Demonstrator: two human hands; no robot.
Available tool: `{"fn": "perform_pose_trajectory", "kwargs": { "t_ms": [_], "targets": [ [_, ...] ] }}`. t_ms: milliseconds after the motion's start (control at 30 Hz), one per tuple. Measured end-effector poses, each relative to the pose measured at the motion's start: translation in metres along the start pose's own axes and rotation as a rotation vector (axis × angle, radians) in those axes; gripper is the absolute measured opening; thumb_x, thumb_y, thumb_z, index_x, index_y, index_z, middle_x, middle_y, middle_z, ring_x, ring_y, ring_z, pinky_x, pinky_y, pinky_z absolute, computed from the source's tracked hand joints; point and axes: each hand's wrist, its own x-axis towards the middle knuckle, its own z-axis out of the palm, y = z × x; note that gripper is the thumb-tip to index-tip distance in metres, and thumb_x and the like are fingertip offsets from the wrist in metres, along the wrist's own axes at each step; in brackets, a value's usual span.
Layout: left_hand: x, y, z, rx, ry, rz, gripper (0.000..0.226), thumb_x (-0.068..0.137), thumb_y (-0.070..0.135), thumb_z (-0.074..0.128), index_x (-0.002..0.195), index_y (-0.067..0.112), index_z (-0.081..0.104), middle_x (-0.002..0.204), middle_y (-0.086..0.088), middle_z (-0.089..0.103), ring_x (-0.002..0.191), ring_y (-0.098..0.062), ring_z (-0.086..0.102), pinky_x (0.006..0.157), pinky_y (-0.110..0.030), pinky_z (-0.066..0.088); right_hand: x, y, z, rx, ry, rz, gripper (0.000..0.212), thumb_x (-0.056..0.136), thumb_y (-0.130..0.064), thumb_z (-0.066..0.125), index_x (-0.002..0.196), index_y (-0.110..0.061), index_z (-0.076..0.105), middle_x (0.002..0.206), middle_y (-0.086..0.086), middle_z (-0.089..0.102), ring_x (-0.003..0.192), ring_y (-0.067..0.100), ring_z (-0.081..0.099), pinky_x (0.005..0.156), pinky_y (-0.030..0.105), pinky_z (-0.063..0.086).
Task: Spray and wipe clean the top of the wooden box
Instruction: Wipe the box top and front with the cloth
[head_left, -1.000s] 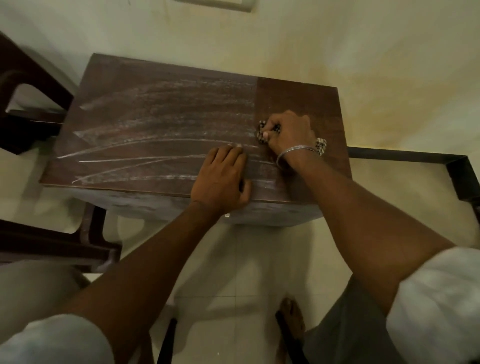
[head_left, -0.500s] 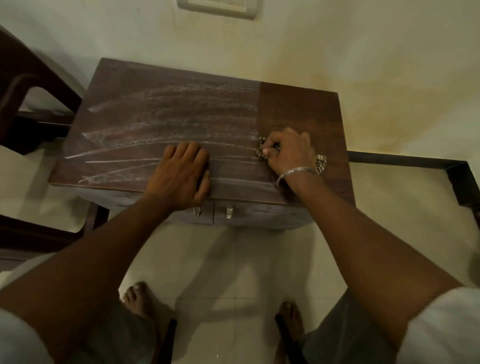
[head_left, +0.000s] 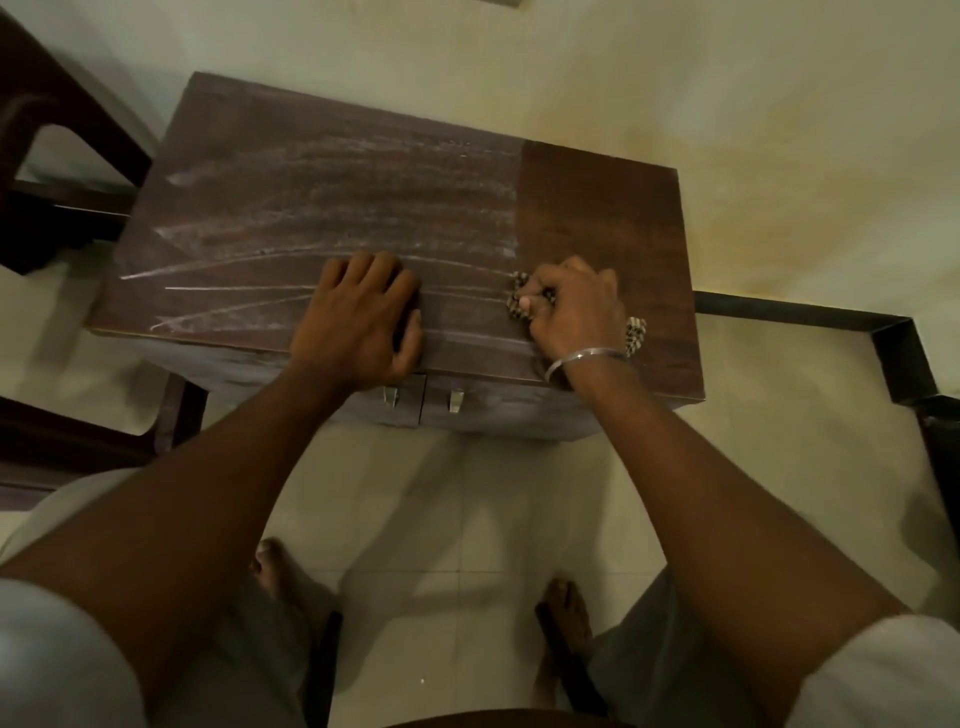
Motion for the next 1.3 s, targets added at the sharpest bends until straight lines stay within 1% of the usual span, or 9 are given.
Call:
{"fn": "perform_pose_trajectory", "kwargs": {
  "t_ms": [133, 300, 500, 667, 733, 867, 967, 1133, 1300],
  "targets": [
    [-0.001, 0.000, -0.001, -0.003, 0.001, 0.008, 0.041, 0.093, 0.039, 0.037, 0.105, 0.005, 0.058, 0.104, -0.017, 0.054, 0.093, -0.033, 0.050, 0.083, -0.045, 0.036, 0.010, -0.008, -0.002, 0.001, 0.010, 0.054, 0.005, 0.088, -0.027, 0.066, 0.084, -0.029, 0.067, 0.099, -0.007, 0.058, 0.094, 0.027, 0.046, 0.070, 0.033, 0.038],
    [0.000, -0.001, 0.001, 0.001, 0.017, 0.005, 0.041, 0.093, 0.038, 0.038, 0.103, 0.005, 0.059, 0.103, -0.017, 0.055, 0.092, -0.033, 0.050, 0.083, -0.045, 0.036, -0.037, 0.000, 0.001, 0.031, -0.008, -0.053, 0.012, 0.086, -0.020, 0.066, 0.080, -0.031, 0.066, 0.095, -0.008, 0.056, 0.086, 0.021, 0.038, 0.066, 0.033, 0.038],
    [0.000, -0.002, 0.005, 0.020, 0.022, 0.006, 0.038, 0.093, 0.039, 0.040, 0.103, 0.007, 0.057, 0.104, -0.016, 0.055, 0.092, -0.033, 0.049, 0.083, -0.045, 0.036, -0.030, 0.003, 0.001, -0.012, -0.024, -0.059, 0.011, 0.082, -0.021, 0.067, 0.080, -0.032, 0.067, 0.094, -0.012, 0.057, 0.086, 0.023, 0.044, 0.068, 0.030, 0.033],
    [-0.001, -0.003, 0.004, 0.007, 0.022, 0.001, 0.040, 0.092, 0.040, 0.039, 0.104, 0.006, 0.057, 0.104, -0.017, 0.055, 0.094, -0.033, 0.049, 0.084, -0.045, 0.036, 0.000, -0.012, -0.001, 0.026, -0.008, 0.080, 0.011, 0.085, -0.025, 0.068, 0.077, -0.032, 0.067, 0.099, -0.006, 0.061, 0.092, 0.029, 0.048, 0.075, 0.037, 0.045],
    [0.000, -0.002, 0.003, -0.009, 0.026, 0.001, 0.040, 0.092, 0.039, 0.039, 0.104, 0.006, 0.058, 0.104, -0.017, 0.055, 0.094, -0.033, 0.050, 0.084, -0.045, 0.037, -0.006, -0.013, 0.000, 0.039, 0.006, 0.096, 0.009, 0.085, -0.025, 0.069, 0.079, -0.031, 0.068, 0.099, -0.006, 0.061, 0.089, 0.026, 0.046, 0.073, 0.036, 0.043],
    [-0.001, -0.003, 0.004, 0.000, 0.015, -0.002, 0.040, 0.092, 0.040, 0.039, 0.104, 0.006, 0.058, 0.105, -0.017, 0.055, 0.096, -0.033, 0.050, 0.086, -0.045, 0.037, -0.051, -0.014, 0.006, 0.037, 0.016, 0.013, 0.011, 0.084, -0.020, 0.069, 0.079, -0.030, 0.067, 0.096, -0.009, 0.059, 0.085, 0.020, 0.038, 0.067, 0.030, 0.030],
    [-0.001, -0.003, 0.004, -0.004, 0.026, -0.003, 0.040, 0.092, 0.040, 0.039, 0.104, 0.007, 0.057, 0.105, -0.016, 0.055, 0.096, -0.033, 0.049, 0.087, -0.045, 0.037, -0.070, -0.019, 0.010, 0.013, 0.027, -0.012, 0.010, 0.082, -0.020, 0.071, 0.079, -0.028, 0.067, 0.096, -0.009, 0.058, 0.086, 0.018, 0.035, 0.068, 0.030, 0.030],
    [-0.002, -0.003, 0.004, -0.008, 0.036, -0.002, 0.041, 0.092, 0.041, 0.037, 0.103, 0.006, 0.057, 0.104, -0.017, 0.055, 0.095, -0.033, 0.050, 0.086, -0.046, 0.037, -0.070, -0.014, 0.012, 0.025, 0.025, -0.091, 0.010, 0.080, -0.020, 0.071, 0.078, -0.028, 0.066, 0.091, -0.009, 0.058, 0.085, 0.024, 0.044, 0.066, 0.032, 0.035],
    [-0.001, -0.004, 0.005, 0.003, 0.028, 0.001, 0.041, 0.093, 0.042, 0.036, 0.102, 0.007, 0.056, 0.104, -0.016, 0.054, 0.094, -0.032, 0.049, 0.086, -0.045, 0.036, -0.064, -0.017, 0.012, 0.027, 0.017, -0.063, 0.011, 0.079, -0.018, 0.070, 0.077, -0.029, 0.067, 0.092, -0.010, 0.060, 0.085, 0.023, 0.044, 0.066, 0.030, 0.034]
  ]
}}
